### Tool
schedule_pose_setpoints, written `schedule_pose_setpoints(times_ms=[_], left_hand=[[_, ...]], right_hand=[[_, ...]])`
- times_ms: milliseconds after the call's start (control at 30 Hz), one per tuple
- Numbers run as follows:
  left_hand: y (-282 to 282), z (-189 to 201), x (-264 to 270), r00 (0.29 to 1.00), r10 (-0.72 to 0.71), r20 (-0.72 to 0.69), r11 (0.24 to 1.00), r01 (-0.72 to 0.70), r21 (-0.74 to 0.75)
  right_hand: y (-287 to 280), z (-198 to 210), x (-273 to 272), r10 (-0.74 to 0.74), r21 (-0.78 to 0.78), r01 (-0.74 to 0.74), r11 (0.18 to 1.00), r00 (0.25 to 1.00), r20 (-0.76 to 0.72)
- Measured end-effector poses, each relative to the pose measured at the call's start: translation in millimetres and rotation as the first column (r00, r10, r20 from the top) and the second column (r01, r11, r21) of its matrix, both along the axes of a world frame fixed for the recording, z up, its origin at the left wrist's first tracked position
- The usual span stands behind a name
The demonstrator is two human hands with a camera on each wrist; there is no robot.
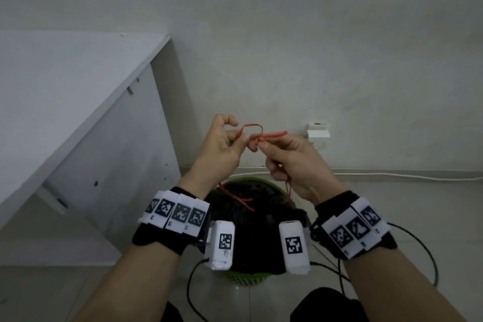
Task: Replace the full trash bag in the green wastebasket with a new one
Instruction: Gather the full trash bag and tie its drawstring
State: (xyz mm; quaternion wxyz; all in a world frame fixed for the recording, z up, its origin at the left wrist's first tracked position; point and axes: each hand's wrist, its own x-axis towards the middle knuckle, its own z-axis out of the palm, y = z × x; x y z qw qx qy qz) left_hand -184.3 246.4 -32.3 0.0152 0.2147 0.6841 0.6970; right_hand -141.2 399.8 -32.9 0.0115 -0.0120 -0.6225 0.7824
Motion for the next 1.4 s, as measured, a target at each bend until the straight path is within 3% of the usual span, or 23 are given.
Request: schedule_pose_setpoints(times_ms=[100,267,367,467,533,633,700,833,1033,1133,1200,1300,1400], left_hand=[[7.9,-3.1,8.3,0.998,-0.062,0.008,0.997,0.063,-0.054],[-6.9,-7.2,5.4,0.998,-0.056,0.037,0.973,0.062,-0.222],[-23.9,-0.1,7.4,0.989,-0.135,-0.052,0.948,0.114,-0.298],[-27.5,21.7,8.2,0.957,-0.253,-0.143,0.929,0.199,-0.311],[-22.3,33.8,5.2,0.938,-0.278,-0.207,0.914,0.192,-0.357],[-10.6,33.3,0.7,0.927,-0.274,-0.258,0.894,0.146,-0.425],[-8.0,26.7,-1.8,0.934,-0.271,-0.234,0.887,0.147,-0.439],[-12.2,21.5,3.2,0.945,-0.28,-0.171,0.925,0.219,-0.309],[-8.2,9.0,6.5,0.961,-0.002,-0.277,0.98,-0.053,-0.19],[-28.7,13.5,6.9,0.968,0.083,-0.238,0.977,-0.126,-0.17],[-54.1,16.6,2.8,0.971,0.143,-0.189,0.967,-0.178,-0.183],[-90.9,18.8,-6.0,0.924,0.356,-0.139,0.927,-0.368,-0.07],[-97.0,6.3,-12.2,0.903,0.421,-0.08,0.901,-0.427,-0.074]], right_hand=[[-14.1,-8.0,-5.5,-0.004,0.016,0.004,1.0,1.0,0.018],[5.1,-6.2,-26.2,-0.235,-0.139,0.245,0.959,0.968,0.09],[32.1,-7.4,-30.0,-0.304,-0.001,0.306,0.952,0.945,0.122],[37.6,-10.0,-19.1,-0.156,0.399,0.059,0.915,0.964,0.214],[34.2,-6.9,-8.0,0.059,0.489,-0.214,0.846,0.948,0.312],[29.5,2.9,4.7,0.41,0.335,-0.501,0.798,0.858,0.308],[27.0,5.3,6.6,0.469,0.182,-0.513,0.839,0.851,0.237],[21.0,4.2,2.7,0.354,-0.008,-0.359,0.933,0.916,0.188],[13.5,-0.7,-4.5,0.169,-0.082,-0.155,0.985,0.964,0.207],[38.3,-4.1,-9.6,-0.04,-0.106,0.064,0.992,0.977,0.21],[72.9,-12.2,-12.8,-0.235,-0.041,0.25,0.967,0.947,0.219],[133.3,-32.7,-12.6,-0.506,0.127,0.491,0.862,0.821,0.264],[169.3,-49.8,-9.7,-0.646,0.262,0.594,0.761,0.732,0.218]])
